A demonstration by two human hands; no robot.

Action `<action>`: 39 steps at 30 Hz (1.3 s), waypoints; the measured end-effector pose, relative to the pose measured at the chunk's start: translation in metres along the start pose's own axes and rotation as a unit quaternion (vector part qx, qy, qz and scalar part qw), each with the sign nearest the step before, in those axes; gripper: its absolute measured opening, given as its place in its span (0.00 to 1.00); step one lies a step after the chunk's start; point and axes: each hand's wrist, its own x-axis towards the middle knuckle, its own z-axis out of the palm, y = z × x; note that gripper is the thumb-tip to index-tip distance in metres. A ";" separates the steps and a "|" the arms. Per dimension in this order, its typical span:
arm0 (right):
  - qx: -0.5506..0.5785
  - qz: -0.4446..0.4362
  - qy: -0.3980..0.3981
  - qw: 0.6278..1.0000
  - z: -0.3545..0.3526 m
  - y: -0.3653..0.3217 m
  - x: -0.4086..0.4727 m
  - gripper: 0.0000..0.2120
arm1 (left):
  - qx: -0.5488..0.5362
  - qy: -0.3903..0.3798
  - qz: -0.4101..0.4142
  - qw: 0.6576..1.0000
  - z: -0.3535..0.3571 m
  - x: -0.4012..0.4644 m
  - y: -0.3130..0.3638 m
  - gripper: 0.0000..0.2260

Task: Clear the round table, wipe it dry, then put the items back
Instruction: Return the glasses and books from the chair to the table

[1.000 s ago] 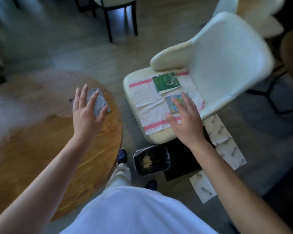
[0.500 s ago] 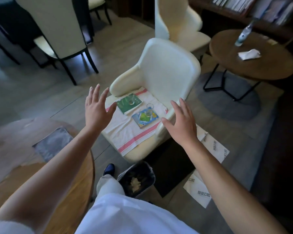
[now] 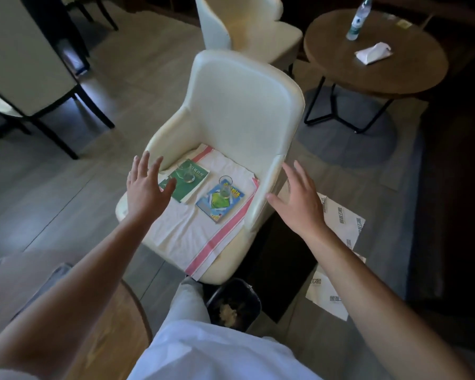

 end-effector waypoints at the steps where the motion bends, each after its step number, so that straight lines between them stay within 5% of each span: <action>1: 0.001 0.014 -0.005 1.000 0.009 -0.002 0.011 0.38 | -0.001 -0.012 -0.004 1.000 0.006 0.014 -0.009 0.29; 15: -0.024 0.143 -0.111 0.983 0.178 -0.010 0.132 0.42 | 0.012 -0.169 -0.002 0.986 0.107 0.148 -0.141 0.30; 24: -0.021 0.170 -0.143 0.975 0.280 0.022 0.186 0.43 | -0.013 -0.237 0.033 0.971 0.207 0.208 -0.172 0.35; 39: -0.131 0.207 -0.204 0.948 0.361 0.035 0.259 0.42 | 0.014 -0.317 0.050 0.947 0.265 0.274 -0.169 0.37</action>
